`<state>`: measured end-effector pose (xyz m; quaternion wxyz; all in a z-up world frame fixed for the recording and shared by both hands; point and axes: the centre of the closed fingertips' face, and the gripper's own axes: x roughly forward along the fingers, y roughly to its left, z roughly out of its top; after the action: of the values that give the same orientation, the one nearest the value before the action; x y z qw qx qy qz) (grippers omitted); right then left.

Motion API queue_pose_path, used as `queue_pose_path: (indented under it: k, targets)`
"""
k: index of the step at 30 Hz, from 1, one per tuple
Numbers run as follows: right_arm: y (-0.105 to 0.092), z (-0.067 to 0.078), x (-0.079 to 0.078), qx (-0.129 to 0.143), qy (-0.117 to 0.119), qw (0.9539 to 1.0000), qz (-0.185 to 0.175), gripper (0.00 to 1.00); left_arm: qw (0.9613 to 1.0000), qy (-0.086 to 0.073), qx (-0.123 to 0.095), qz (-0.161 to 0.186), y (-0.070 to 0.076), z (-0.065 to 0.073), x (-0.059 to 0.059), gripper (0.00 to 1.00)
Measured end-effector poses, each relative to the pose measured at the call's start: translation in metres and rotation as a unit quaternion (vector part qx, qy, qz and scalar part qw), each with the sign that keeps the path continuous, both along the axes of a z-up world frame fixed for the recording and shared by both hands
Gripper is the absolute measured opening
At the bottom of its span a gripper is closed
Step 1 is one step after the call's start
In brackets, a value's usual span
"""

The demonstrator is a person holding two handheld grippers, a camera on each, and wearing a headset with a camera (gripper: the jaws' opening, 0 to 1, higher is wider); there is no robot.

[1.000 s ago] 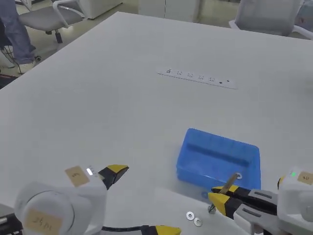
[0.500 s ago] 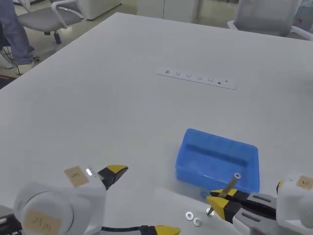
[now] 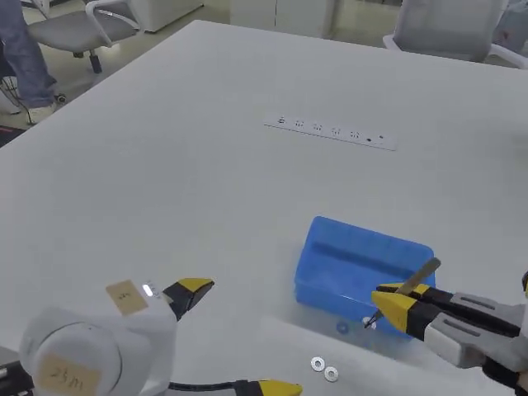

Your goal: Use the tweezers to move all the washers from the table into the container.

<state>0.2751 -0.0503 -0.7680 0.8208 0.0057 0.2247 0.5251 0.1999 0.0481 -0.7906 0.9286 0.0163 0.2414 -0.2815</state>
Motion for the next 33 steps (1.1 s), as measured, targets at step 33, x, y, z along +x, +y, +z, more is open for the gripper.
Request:
queue_pose_path:
  k: [33]
  targets:
    - [-0.007,-0.018,0.071,-0.032,-0.004,0.9983,-0.049,0.03,1.0000,0.005,0.007,-0.005,0.000,-0.003,-0.001,0.86]
